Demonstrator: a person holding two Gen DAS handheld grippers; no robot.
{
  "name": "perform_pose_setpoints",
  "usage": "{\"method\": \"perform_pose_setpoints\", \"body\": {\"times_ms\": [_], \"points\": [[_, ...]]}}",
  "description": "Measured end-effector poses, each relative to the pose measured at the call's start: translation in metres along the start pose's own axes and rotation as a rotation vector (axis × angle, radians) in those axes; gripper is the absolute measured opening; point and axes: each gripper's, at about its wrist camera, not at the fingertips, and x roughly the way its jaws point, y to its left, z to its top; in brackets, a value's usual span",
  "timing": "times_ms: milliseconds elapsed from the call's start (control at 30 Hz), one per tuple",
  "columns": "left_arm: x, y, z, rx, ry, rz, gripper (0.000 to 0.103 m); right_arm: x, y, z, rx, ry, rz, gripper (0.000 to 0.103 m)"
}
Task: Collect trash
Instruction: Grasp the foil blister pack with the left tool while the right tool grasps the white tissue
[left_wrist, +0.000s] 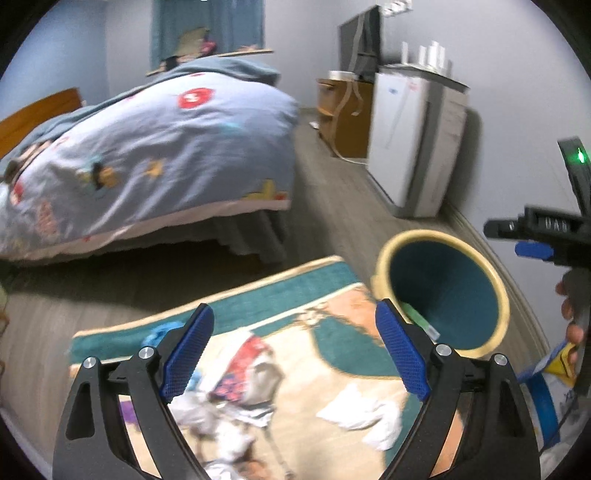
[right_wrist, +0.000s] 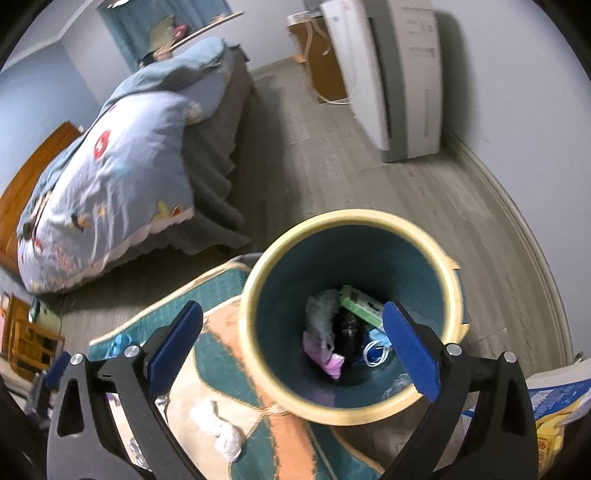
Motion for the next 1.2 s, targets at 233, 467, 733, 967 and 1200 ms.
{"method": "perform_pose_setpoints", "body": {"times_ms": [233, 467, 733, 967, 1200], "points": [[-0.022, 0.057, -0.019, -0.053, 0.023, 0.086, 0.089, 0.009, 0.044, -0.021, -0.091, 0.037, 0.014, 0.096], [-0.041, 0.1, -0.06, -0.117, 0.078, 0.152, 0.089, 0.028, 0.07, -0.063, -0.144, 0.138, -0.035, 0.097], [-0.026, 0.113, -0.118, -0.213, 0.231, 0.141, 0.089, 0.049, 0.082, -0.1, -0.22, 0.193, -0.099, 0.097], [-0.003, 0.087, -0.145, -0.048, 0.369, 0.057, 0.089, 0.059, 0.095, -0.12, -0.359, 0.251, -0.089, 0.091], [0.023, 0.072, -0.172, 0.048, 0.542, 0.019, 0.089, 0.079, 0.107, -0.141, -0.477, 0.363, -0.066, 0.078]]}}
